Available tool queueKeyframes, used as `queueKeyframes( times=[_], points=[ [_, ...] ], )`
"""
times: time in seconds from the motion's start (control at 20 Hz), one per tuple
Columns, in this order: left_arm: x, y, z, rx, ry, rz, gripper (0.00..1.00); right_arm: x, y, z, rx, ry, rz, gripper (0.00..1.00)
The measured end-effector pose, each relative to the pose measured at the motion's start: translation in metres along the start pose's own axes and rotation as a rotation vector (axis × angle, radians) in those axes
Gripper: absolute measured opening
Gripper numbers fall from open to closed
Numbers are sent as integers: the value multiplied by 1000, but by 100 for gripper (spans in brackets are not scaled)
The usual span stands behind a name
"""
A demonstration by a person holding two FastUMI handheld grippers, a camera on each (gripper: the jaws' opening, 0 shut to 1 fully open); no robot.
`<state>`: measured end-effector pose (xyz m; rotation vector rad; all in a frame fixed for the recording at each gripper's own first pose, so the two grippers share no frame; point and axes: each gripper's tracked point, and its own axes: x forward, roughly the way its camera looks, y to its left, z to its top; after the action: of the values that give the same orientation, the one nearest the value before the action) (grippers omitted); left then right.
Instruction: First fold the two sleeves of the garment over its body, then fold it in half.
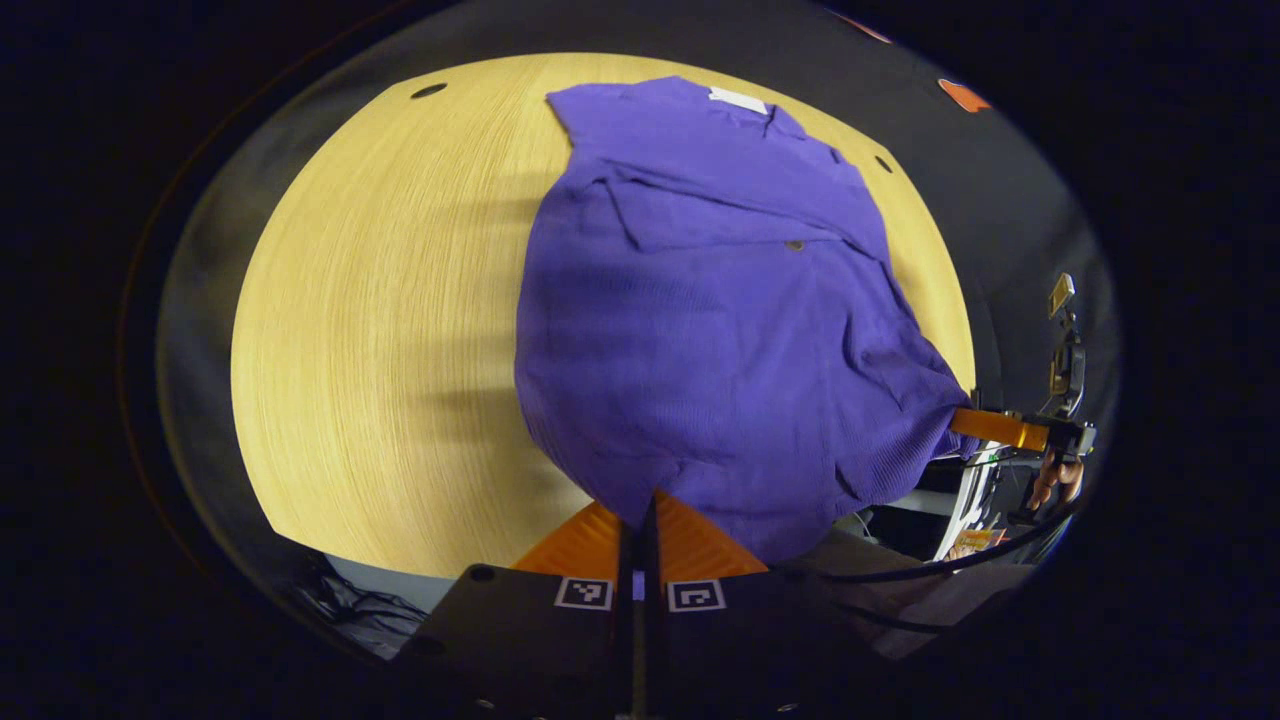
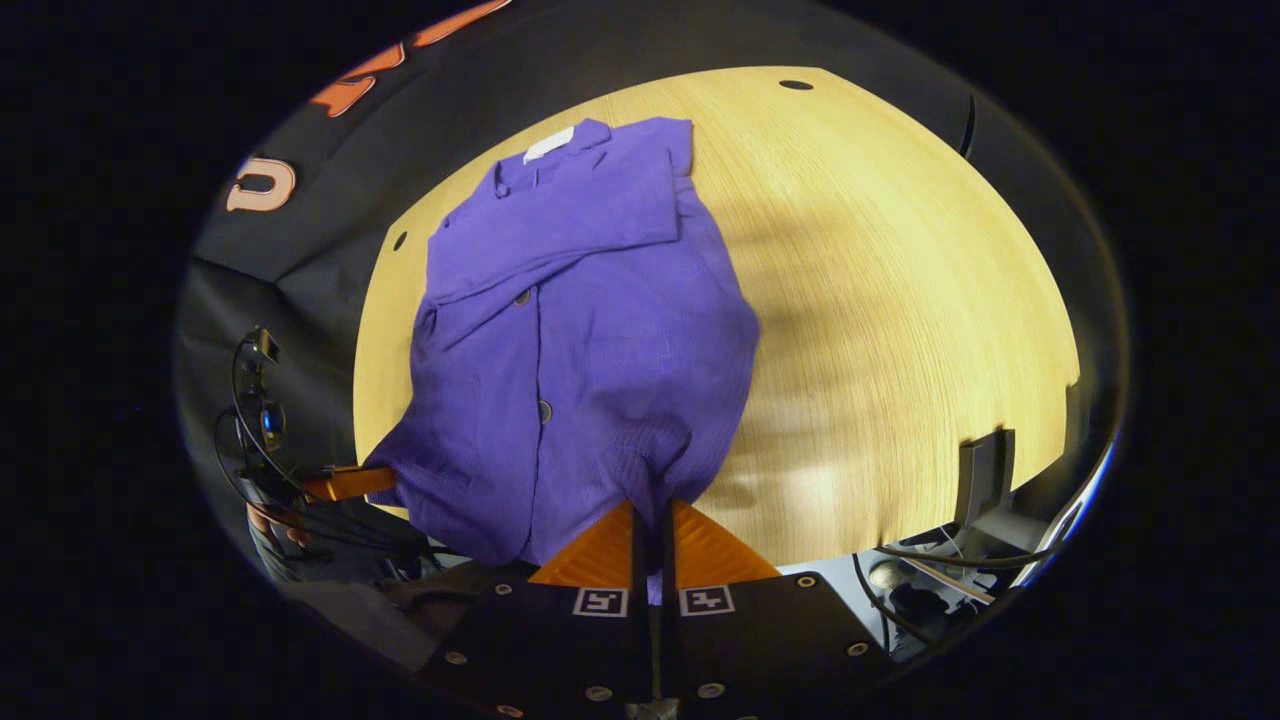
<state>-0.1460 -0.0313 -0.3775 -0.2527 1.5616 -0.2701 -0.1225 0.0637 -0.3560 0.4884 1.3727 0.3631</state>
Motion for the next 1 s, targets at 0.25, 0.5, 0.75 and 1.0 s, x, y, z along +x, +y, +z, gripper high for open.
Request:
queueKeyframes(
  times=[0.25, 0.5, 0.75, 1.0],
  points=[
    [-23, -3, 45, 90, -64, -20, 6, -20, 22, 32, 3, -67, 7, 4],
    [-41, -6, 96, 132, -129, -78, 6, -34, 42, 66, 23, -144, -23, 4],
    [-62, -3, 147, 257, -174, -86, 6, -48, 63, 96, 62, -229, -62, 4],
    [-86, -2, 197, 305, -246, -76, 6, -64, 77, 131, 54, -282, -80, 4]
  ],
)
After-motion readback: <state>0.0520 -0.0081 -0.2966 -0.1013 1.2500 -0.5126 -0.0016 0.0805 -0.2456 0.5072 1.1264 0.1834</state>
